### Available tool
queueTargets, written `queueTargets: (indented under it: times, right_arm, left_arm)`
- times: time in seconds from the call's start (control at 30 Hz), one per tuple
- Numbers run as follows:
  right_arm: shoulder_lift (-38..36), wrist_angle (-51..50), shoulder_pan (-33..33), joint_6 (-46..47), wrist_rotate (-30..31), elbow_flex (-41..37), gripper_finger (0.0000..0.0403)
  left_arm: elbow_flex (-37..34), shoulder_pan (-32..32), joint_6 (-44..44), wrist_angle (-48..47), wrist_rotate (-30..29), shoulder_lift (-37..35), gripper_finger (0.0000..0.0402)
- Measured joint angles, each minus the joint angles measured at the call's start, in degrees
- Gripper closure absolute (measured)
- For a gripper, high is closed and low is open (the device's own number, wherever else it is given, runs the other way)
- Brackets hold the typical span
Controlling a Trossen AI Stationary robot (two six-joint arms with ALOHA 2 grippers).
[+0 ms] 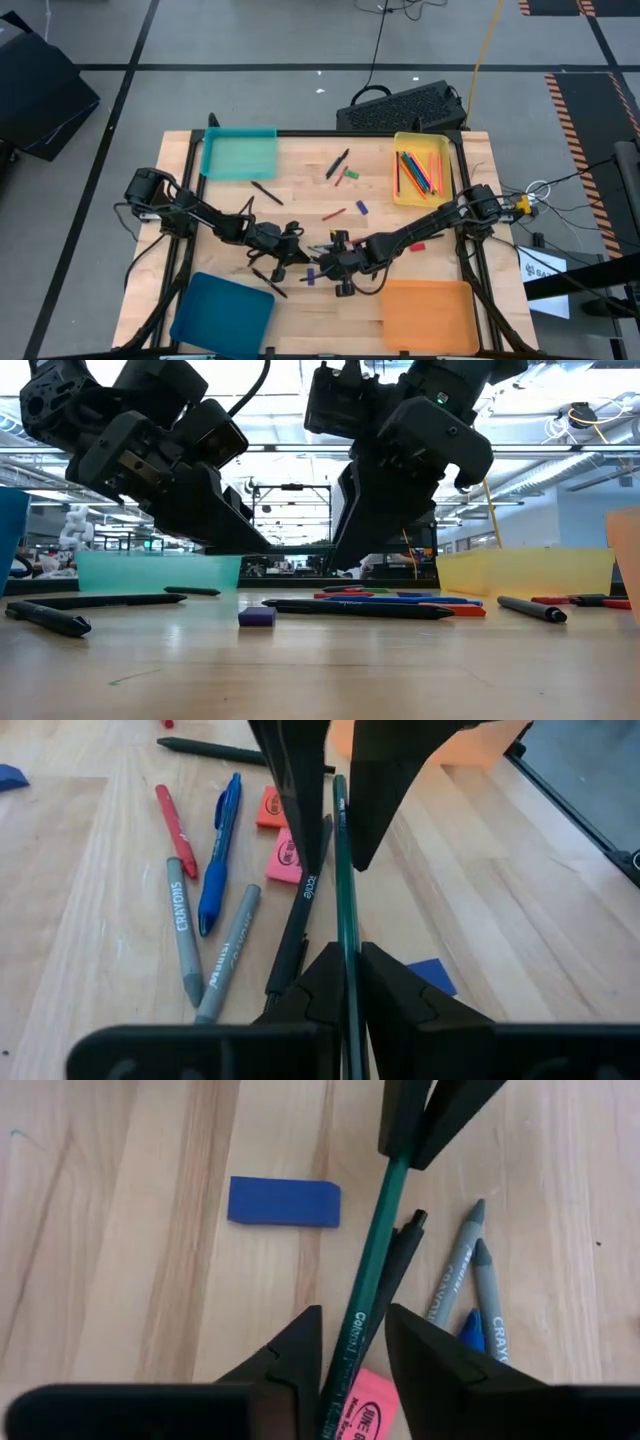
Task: Sort crayons/erasers/pens/pencils in bins
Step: Put the green pencil into the yellow bin
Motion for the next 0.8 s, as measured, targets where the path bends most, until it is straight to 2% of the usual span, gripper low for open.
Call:
queueTargets:
  times: [0.3, 0.43, 0.63, 0.8]
  right_arm:
    - [0.00, -0.14, -0.15, 1.29, -0.97, 0.00, 0.0386]
    - [0.00, -0.06, -0.36, 2.38, -1.45, 0.00, 0.0387]
    - [-0.55, -2.77, -0.33, 1.92, -2.48, -0.02, 0.0387]
    - [-6.21, -9.48, -1.10, 3.59, -2.47, -0.02, 0.0387]
  left_arm:
    - [0.02, -0.07, -1.86, -0.07, 1.20, 0.00, 0.0370]
    - [0.04, -0.11, -1.85, 0.04, 1.77, 0.00, 0.0361]
    - [0.07, 0.05, -1.07, -0.80, 1.79, -3.58, 0.0283]
    - [0.16, 1.09, 3.66, -8.23, 1.44, -14.85, 0.0212]
